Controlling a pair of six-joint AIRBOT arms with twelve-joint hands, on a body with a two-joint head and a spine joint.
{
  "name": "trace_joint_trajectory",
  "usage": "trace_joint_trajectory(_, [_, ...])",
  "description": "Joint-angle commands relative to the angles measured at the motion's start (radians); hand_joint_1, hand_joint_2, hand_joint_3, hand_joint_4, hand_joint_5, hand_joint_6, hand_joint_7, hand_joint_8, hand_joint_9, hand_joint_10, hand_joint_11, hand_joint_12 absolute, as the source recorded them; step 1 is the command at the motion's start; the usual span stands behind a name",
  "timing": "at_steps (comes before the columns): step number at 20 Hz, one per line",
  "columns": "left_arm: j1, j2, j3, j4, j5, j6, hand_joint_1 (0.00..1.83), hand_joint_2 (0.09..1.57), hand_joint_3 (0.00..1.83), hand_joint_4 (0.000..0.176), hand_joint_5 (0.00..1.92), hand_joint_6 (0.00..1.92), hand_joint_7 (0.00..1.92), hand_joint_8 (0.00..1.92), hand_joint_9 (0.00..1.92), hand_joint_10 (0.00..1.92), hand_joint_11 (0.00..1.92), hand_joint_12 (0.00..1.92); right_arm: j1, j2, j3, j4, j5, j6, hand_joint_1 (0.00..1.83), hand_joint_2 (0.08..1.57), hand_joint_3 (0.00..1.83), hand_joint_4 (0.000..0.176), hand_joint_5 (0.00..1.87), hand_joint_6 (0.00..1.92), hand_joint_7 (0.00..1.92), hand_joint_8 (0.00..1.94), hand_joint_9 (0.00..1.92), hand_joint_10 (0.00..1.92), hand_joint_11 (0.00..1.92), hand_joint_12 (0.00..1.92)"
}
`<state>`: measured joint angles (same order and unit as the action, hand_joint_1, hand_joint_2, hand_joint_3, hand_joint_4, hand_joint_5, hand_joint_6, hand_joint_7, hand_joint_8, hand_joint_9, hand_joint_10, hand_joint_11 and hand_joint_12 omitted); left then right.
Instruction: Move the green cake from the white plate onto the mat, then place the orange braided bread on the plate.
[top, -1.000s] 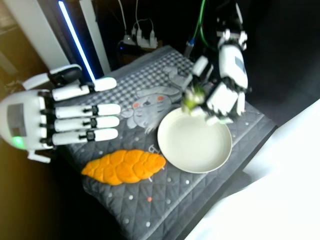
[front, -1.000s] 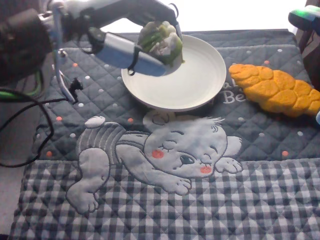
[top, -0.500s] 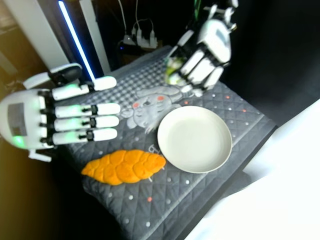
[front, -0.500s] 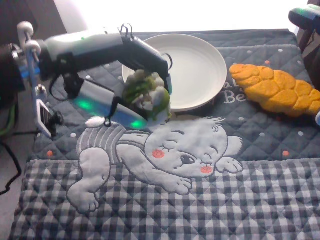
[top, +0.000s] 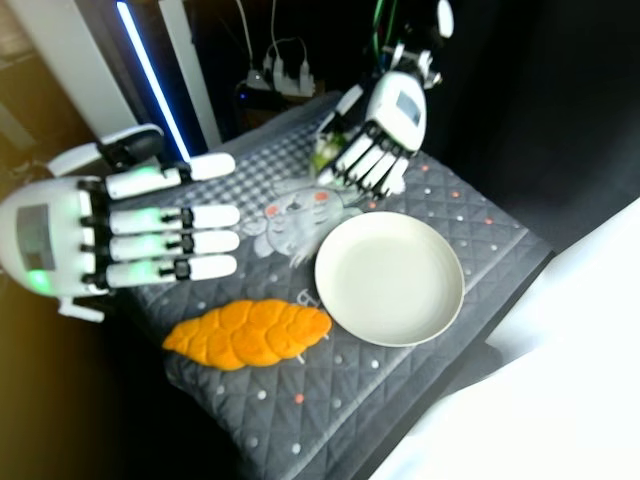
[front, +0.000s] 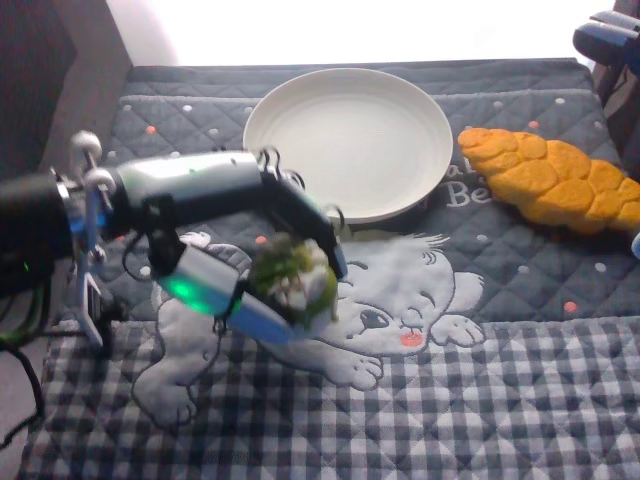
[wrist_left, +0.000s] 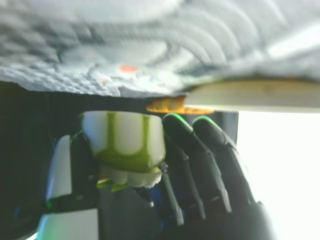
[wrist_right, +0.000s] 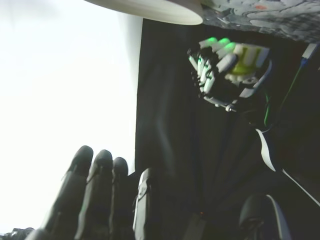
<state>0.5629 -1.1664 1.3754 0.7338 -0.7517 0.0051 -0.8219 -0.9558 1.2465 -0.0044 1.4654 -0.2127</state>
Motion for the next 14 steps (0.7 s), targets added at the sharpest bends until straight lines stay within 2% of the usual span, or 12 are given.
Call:
trace_joint_trajectory(1, [-0.004, 0.0, 0.007, -0.048, -0.082, -0.008, 1.24, 1.06, 0.0, 0.017, 1.2, 0.54, 1.05, 0.94, 0.72, 0.88, 0.2, 1.53, 0.005, 0.008, -0.001, 0.033, 0.124, 0.006, 0.48, 0.81, 0.0, 0.176, 0.19, 0.01, 0.14, 0.02, 0.14, 0.0, 0.0, 0.26])
trace_joint_trajectory(6, [0.033, -0.039, 0.03, -0.047, -0.065, -0.023, 1.23, 1.07, 0.0, 0.024, 1.16, 0.62, 1.03, 0.96, 0.71, 0.72, 0.15, 1.46, 0.005, 0.008, -0.001, 0.034, 0.124, 0.006, 0.46, 0.81, 0.0, 0.176, 0.18, 0.0, 0.14, 0.0, 0.15, 0.0, 0.0, 0.32])
trace_joint_trajectory(8, [0.036, -0.042, 0.034, -0.046, -0.054, -0.022, 1.23, 1.08, 0.0, 0.027, 1.13, 0.69, 1.0, 1.0, 0.69, 0.74, 0.15, 1.48, 0.005, 0.008, -0.001, 0.035, 0.124, 0.006, 0.45, 0.82, 0.0, 0.176, 0.17, 0.0, 0.13, 0.0, 0.14, 0.0, 0.0, 0.3])
trace_joint_trajectory(9, [0.035, -0.04, 0.034, -0.046, -0.054, -0.023, 1.07, 1.09, 0.0, 0.142, 1.03, 0.88, 0.91, 0.56, 0.63, 0.69, 0.14, 1.45, 0.005, 0.007, -0.001, 0.036, 0.125, 0.006, 0.46, 0.83, 0.0, 0.176, 0.16, 0.0, 0.11, 0.0, 0.13, 0.0, 0.0, 0.26])
trace_joint_trajectory(10, [0.035, -0.037, 0.034, -0.046, -0.057, -0.024, 0.97, 0.99, 0.0, 0.029, 0.83, 0.35, 0.81, 0.28, 0.58, 0.55, 0.1, 1.39, 0.005, 0.006, -0.001, 0.037, 0.125, 0.006, 0.47, 0.82, 0.0, 0.176, 0.17, 0.0, 0.1, 0.0, 0.12, 0.0, 0.0, 0.23])
trace_joint_trajectory(11, [0.034, -0.035, 0.034, -0.052, -0.064, -0.024, 0.87, 0.87, 0.0, 0.044, 0.55, 0.08, 0.57, 0.07, 0.43, 0.25, 0.02, 1.2, 0.005, 0.005, -0.001, 0.037, 0.125, 0.006, 0.46, 0.82, 0.0, 0.176, 0.17, 0.0, 0.13, 0.0, 0.14, 0.0, 0.0, 0.27])
trace_joint_trajectory(12, [0.032, -0.031, 0.034, -0.058, -0.07, -0.024, 0.84, 0.8, 0.0, 0.067, 0.36, 0.02, 0.4, 0.02, 0.31, 0.11, 0.0, 0.89, 0.005, 0.004, -0.001, 0.037, 0.125, 0.006, 0.46, 0.82, 0.0, 0.176, 0.17, 0.0, 0.15, 0.0, 0.15, 0.0, 0.0, 0.28])
trace_joint_trajectory(13, [0.029, -0.027, 0.033, -0.062, -0.078, -0.024, 0.87, 0.73, 0.0, 0.141, 0.21, 0.0, 0.2, 0.02, 0.15, 0.02, 0.0, 0.49, 0.005, 0.004, -0.001, 0.037, 0.125, 0.006, 0.48, 0.82, 0.0, 0.176, 0.16, 0.0, 0.17, 0.01, 0.15, 0.0, 0.0, 0.27])
trace_joint_trajectory(14, [0.029, -0.024, 0.031, -0.066, -0.083, -0.024, 0.86, 0.72, 0.0, 0.169, 0.12, 0.0, 0.12, 0.01, 0.08, 0.01, 0.0, 0.29, 0.005, 0.004, 0.0, 0.037, 0.125, 0.006, 0.51, 0.81, 0.0, 0.176, 0.15, 0.0, 0.19, 0.01, 0.15, 0.0, 0.0, 0.23])
